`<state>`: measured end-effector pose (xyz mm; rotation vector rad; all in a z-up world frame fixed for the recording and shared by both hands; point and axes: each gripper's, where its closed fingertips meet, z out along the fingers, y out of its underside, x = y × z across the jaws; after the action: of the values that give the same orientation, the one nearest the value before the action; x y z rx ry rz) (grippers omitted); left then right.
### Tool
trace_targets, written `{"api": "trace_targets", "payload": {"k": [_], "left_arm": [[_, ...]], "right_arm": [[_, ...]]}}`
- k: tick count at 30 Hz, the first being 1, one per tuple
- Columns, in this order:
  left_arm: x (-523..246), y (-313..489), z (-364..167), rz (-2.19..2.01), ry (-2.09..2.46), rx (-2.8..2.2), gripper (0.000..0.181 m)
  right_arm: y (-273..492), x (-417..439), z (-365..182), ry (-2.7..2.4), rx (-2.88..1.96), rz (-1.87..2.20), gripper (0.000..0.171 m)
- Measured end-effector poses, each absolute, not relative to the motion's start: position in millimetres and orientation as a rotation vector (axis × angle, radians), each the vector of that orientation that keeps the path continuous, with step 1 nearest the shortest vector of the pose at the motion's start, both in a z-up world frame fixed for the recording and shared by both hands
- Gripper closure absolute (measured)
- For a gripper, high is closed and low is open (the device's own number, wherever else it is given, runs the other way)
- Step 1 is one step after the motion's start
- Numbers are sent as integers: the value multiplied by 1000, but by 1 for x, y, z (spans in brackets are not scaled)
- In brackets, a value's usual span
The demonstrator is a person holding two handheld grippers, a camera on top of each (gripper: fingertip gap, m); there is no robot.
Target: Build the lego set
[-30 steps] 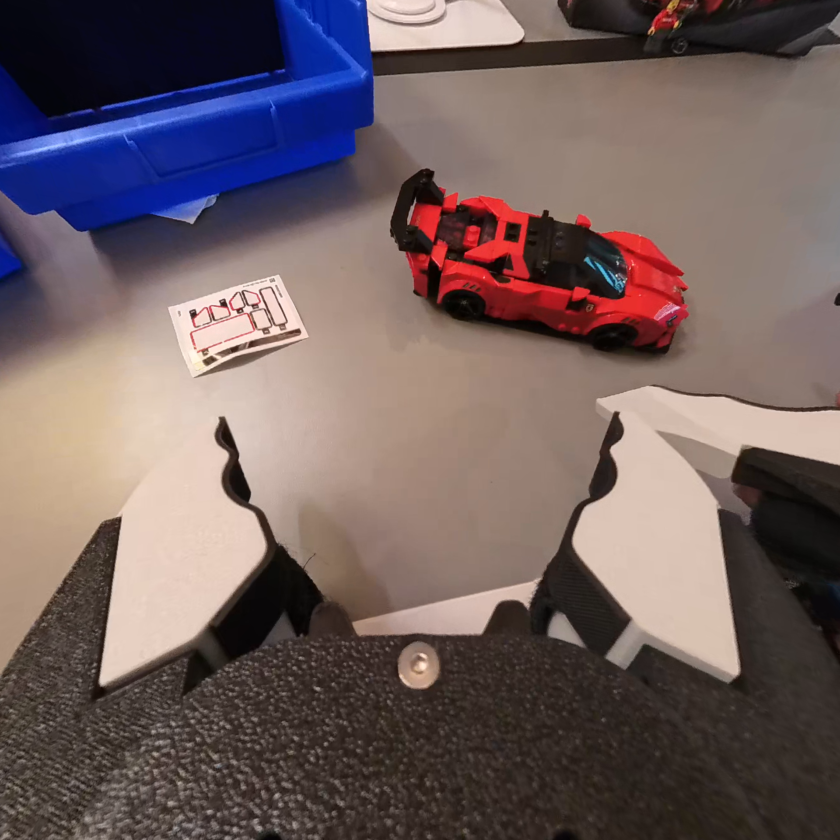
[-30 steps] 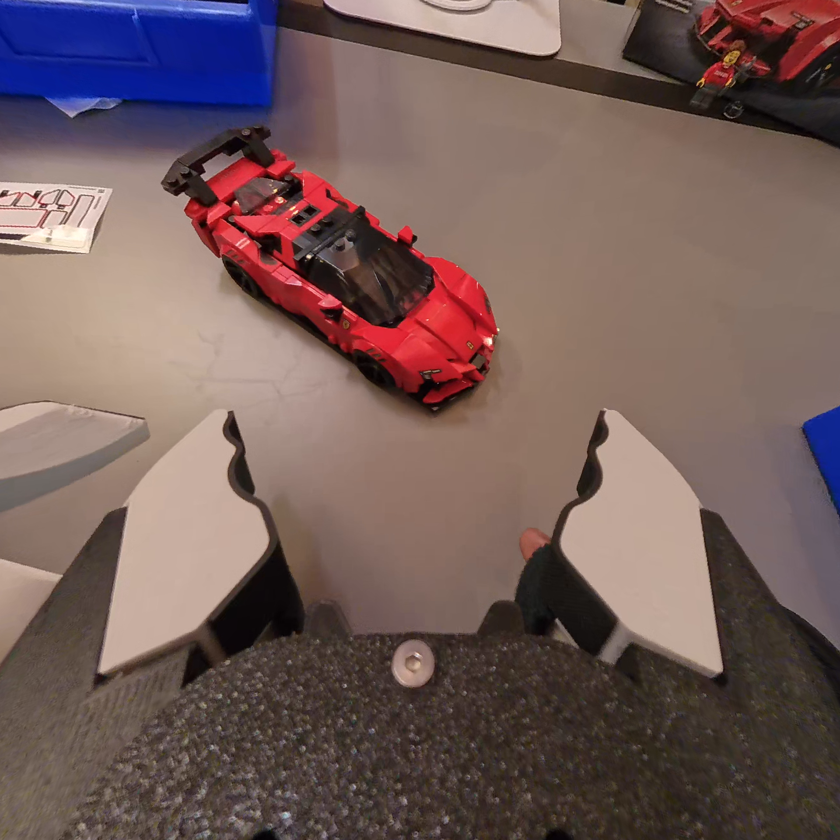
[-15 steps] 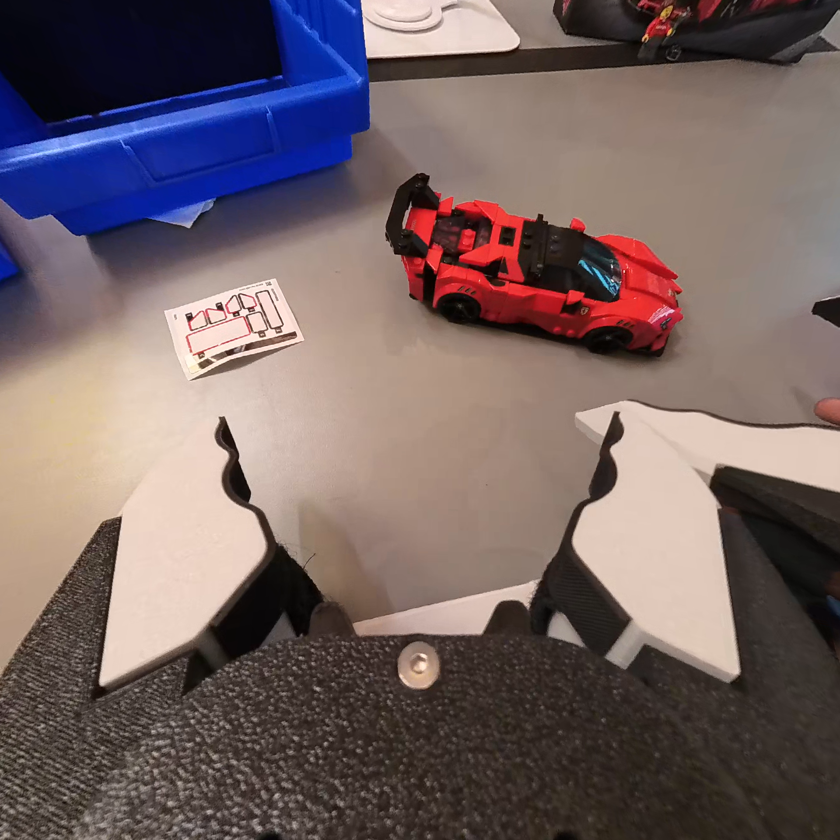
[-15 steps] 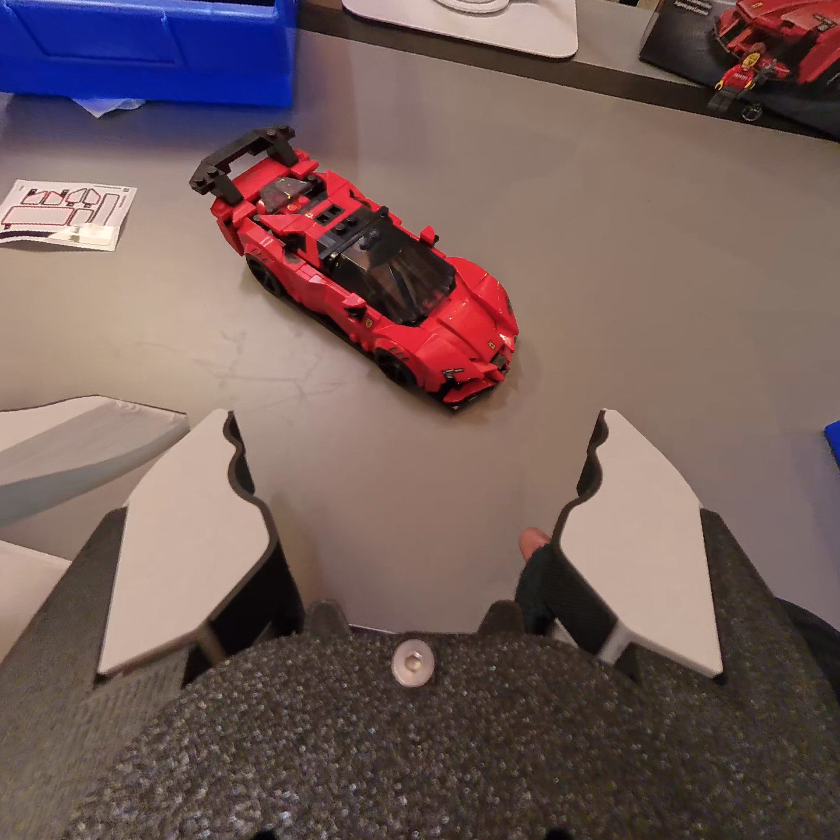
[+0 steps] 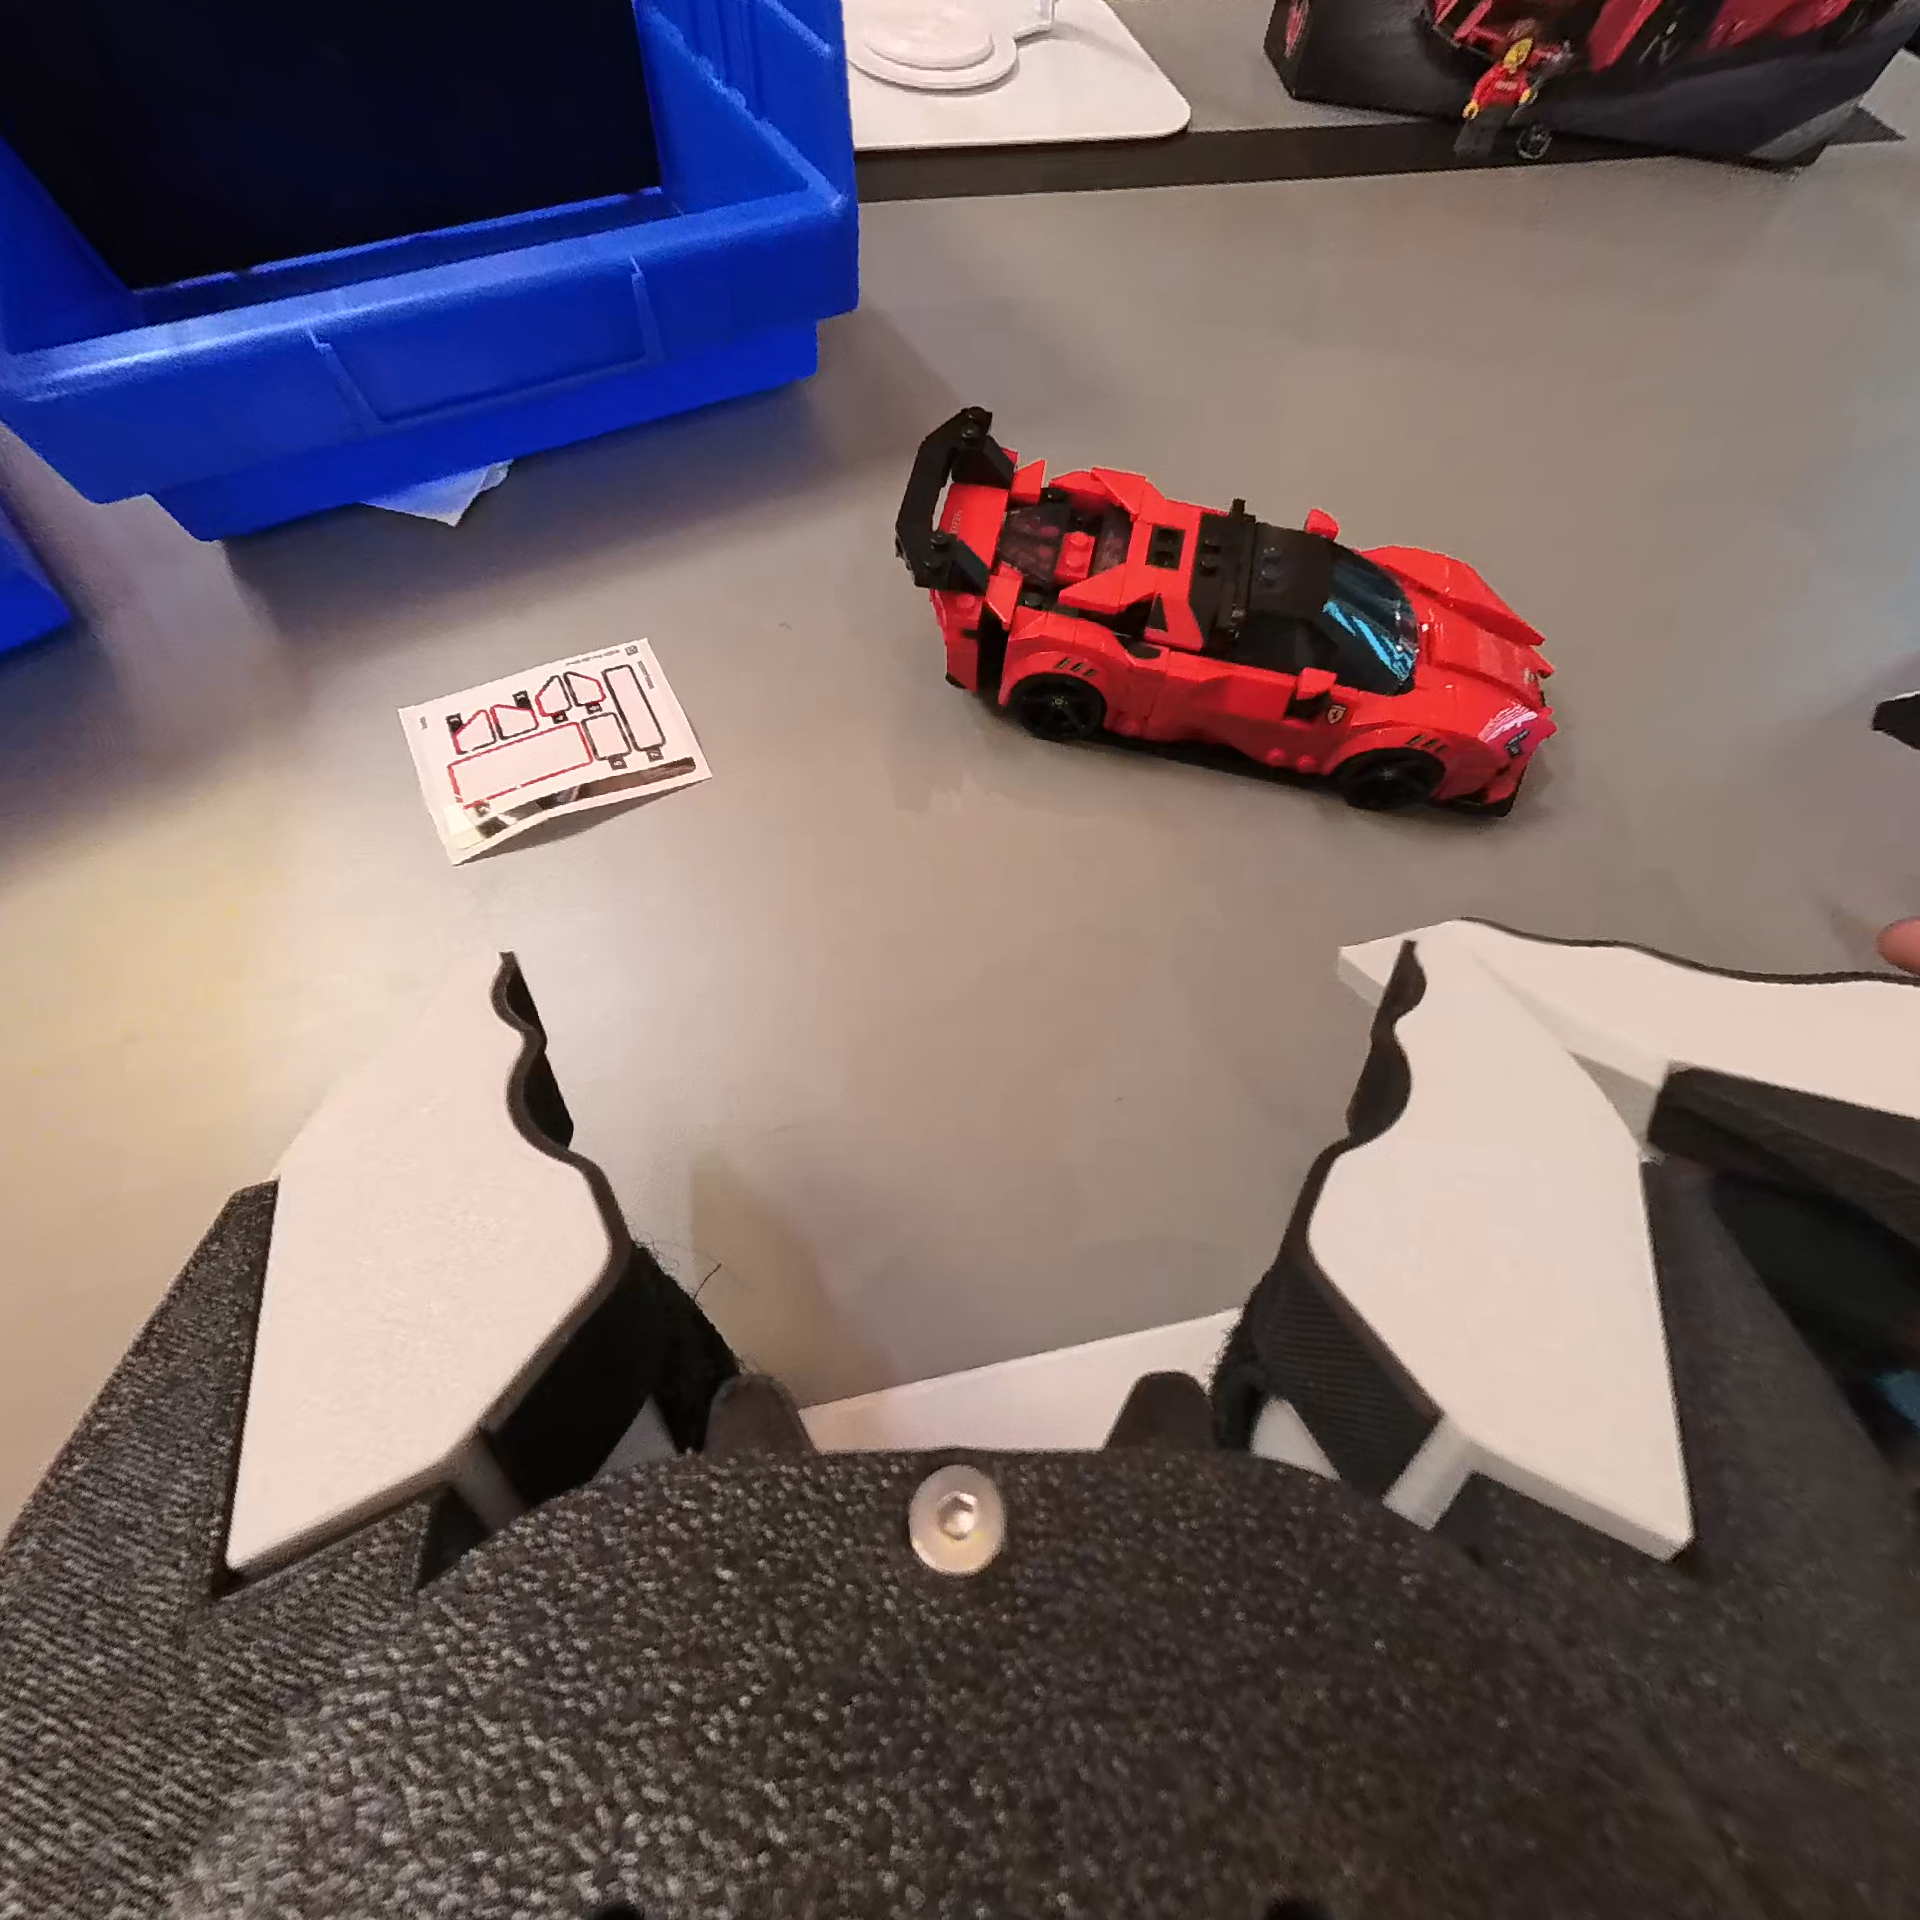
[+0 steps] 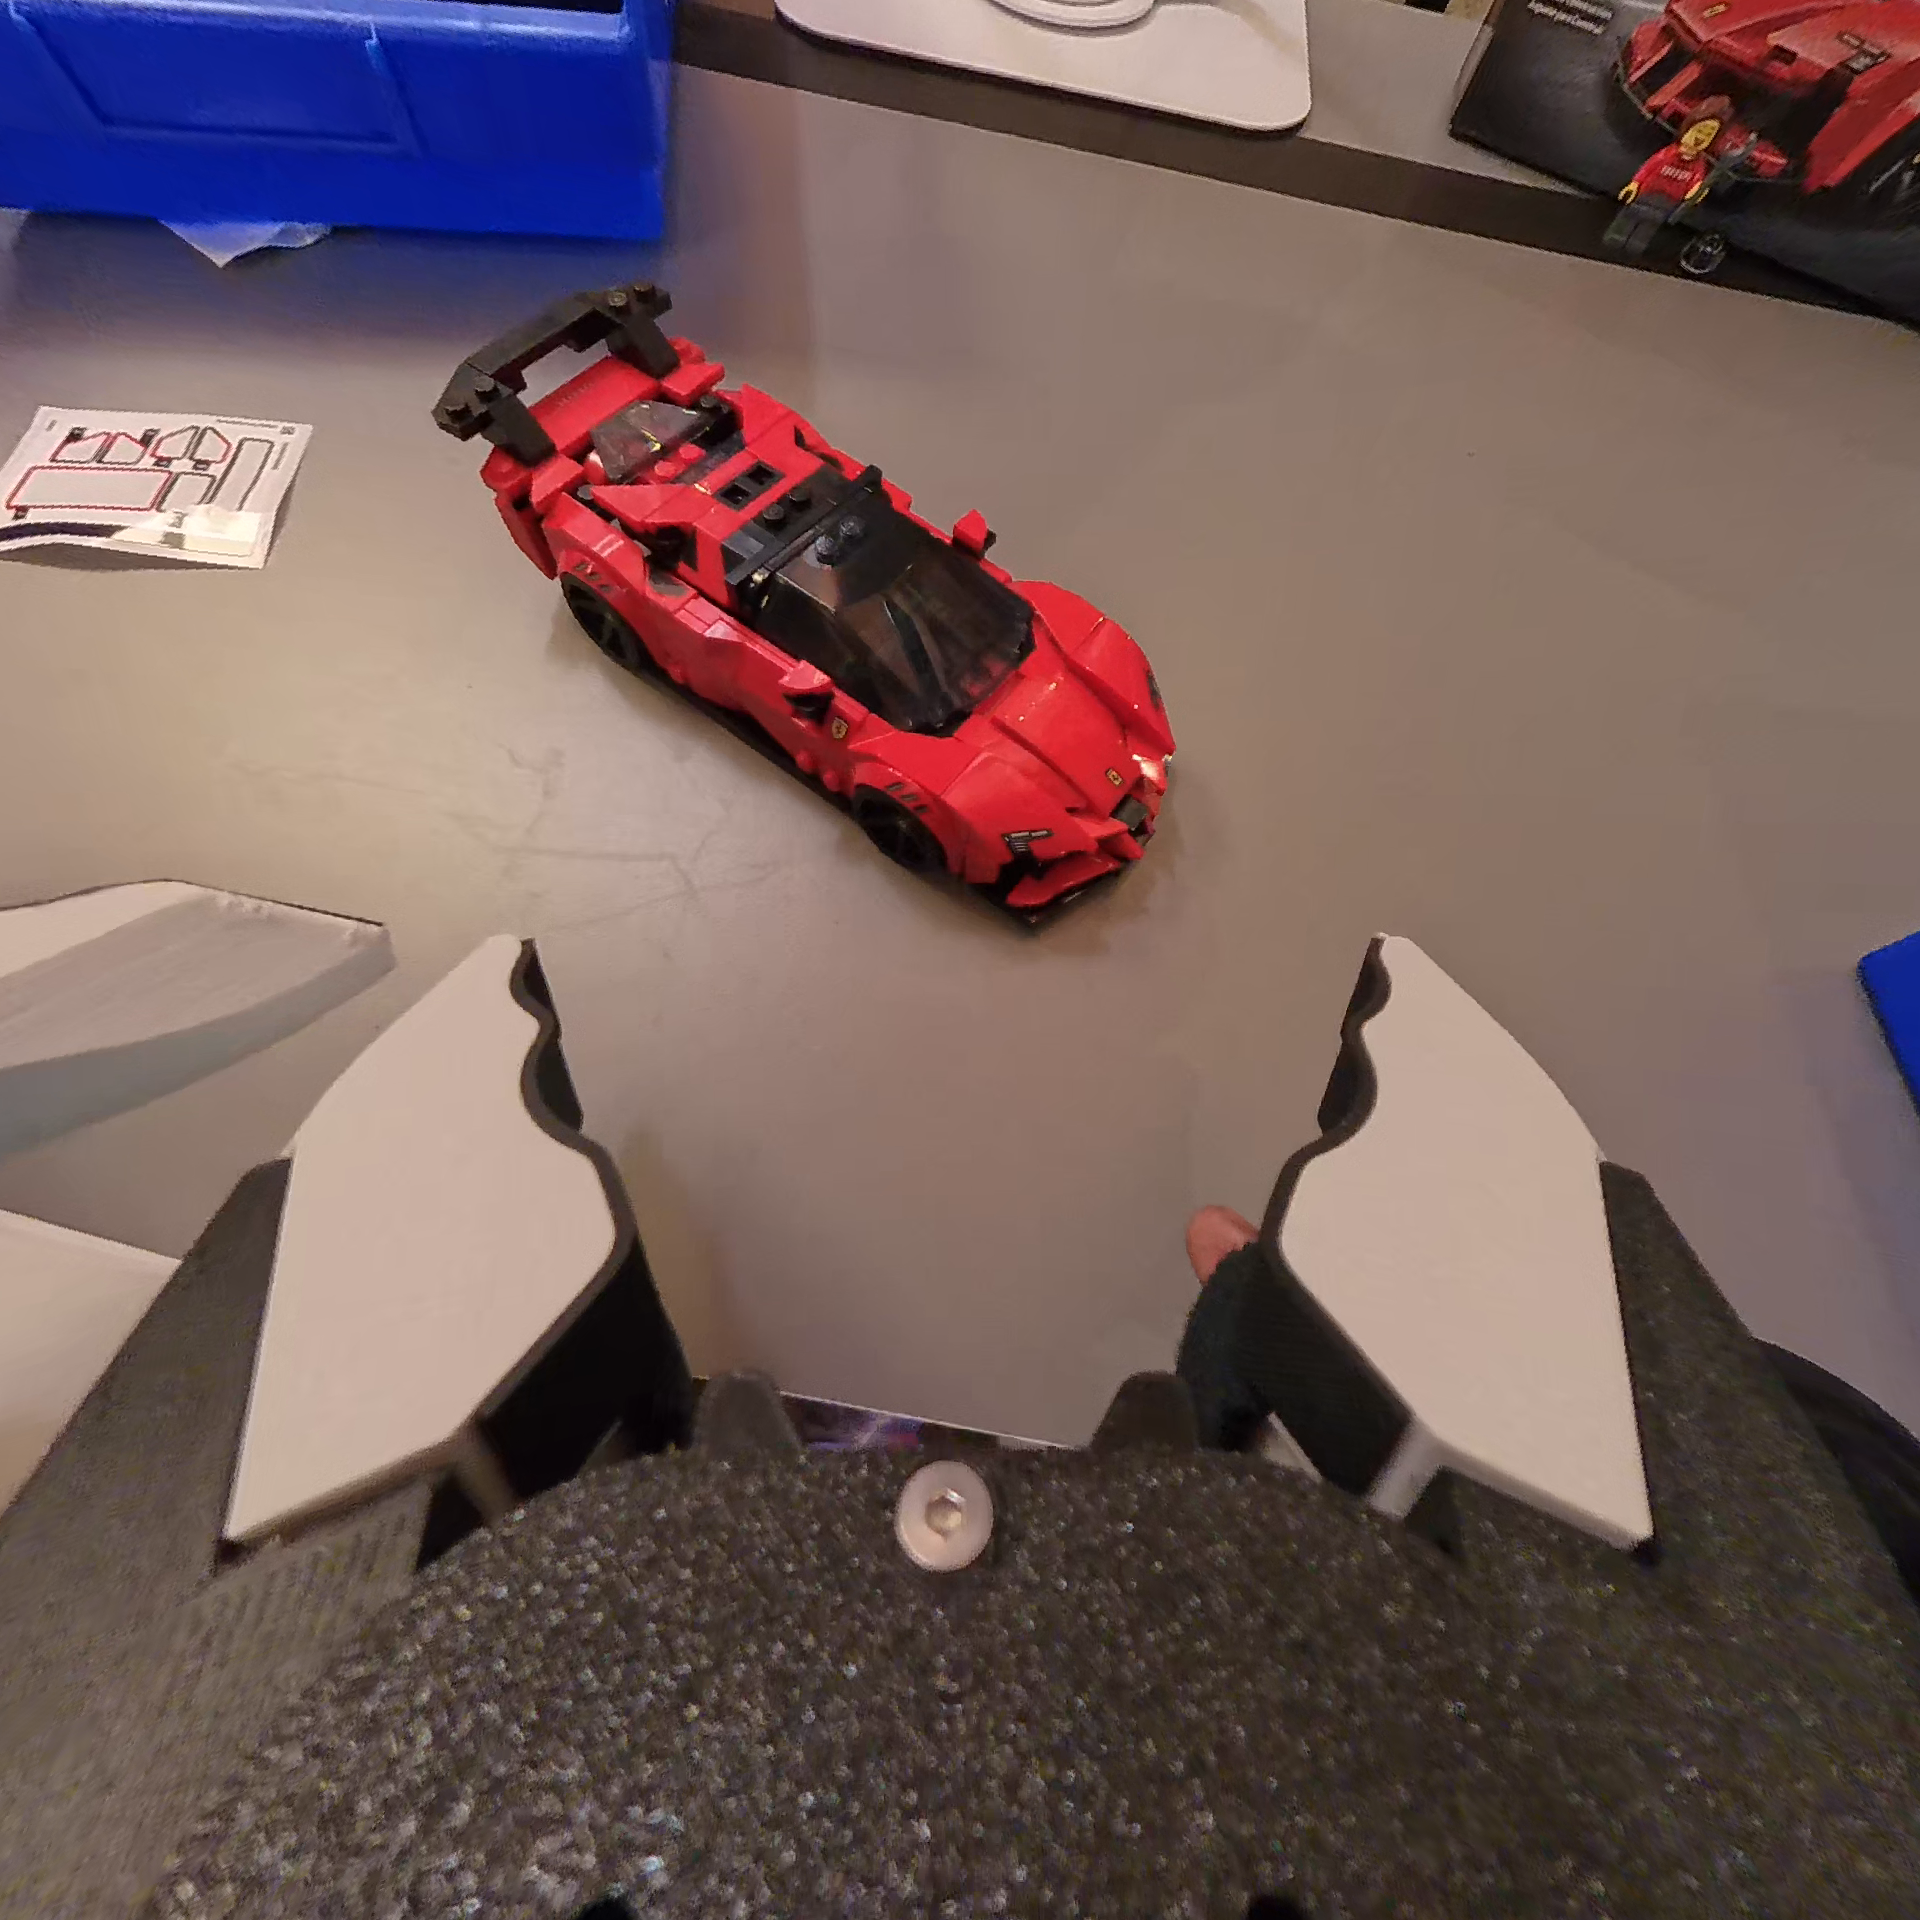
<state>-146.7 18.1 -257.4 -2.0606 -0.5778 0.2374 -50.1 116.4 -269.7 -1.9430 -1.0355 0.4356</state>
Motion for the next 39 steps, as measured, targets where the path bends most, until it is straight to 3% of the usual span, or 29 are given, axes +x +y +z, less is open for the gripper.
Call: {"api": "trace_targets", "payload": {"k": [16, 17, 18, 19, 21, 22, 23, 33, 39], "left_arm": [[-119, -47, -234, 167, -487, -2000, 43], [-113, -53, -230, 155, -467, -1988, 52], [-106, -58, -226, 134, -428, -1970, 76], [-95, -63, -221, 107, -373, -1947, 114], [-75, -73, -212, 71, -268, -1903, 180], [-70, -78, -209, 84, -247, -1889, 181], [-66, -82, -207, 106, -227, -1884, 181], [-61, -96, -207, 270, -162, -1956, 181], [-107, -97, -219, 683, -149, -2065, 181]], "right_arm": [[72, -2, -241, -1083, -1862, 537, 35], [66, 2, -238, -1092, -1850, 553, 39], [58, 6, -235, -1104, -1834, 574, 45], [49, 10, -232, -1127, -1807, 602, 60], [27, 22, -220, -1154, -1736, 653, 106], [25, 19, -220, -1184, -1695, 676, 148], [17, 21, -216, -1203, -1668, 697, 171], [-28, 34, -197, -1291, -1575, 770, 171], [-148, 36, -132, -1458, -1167, 1159, 171]]}}
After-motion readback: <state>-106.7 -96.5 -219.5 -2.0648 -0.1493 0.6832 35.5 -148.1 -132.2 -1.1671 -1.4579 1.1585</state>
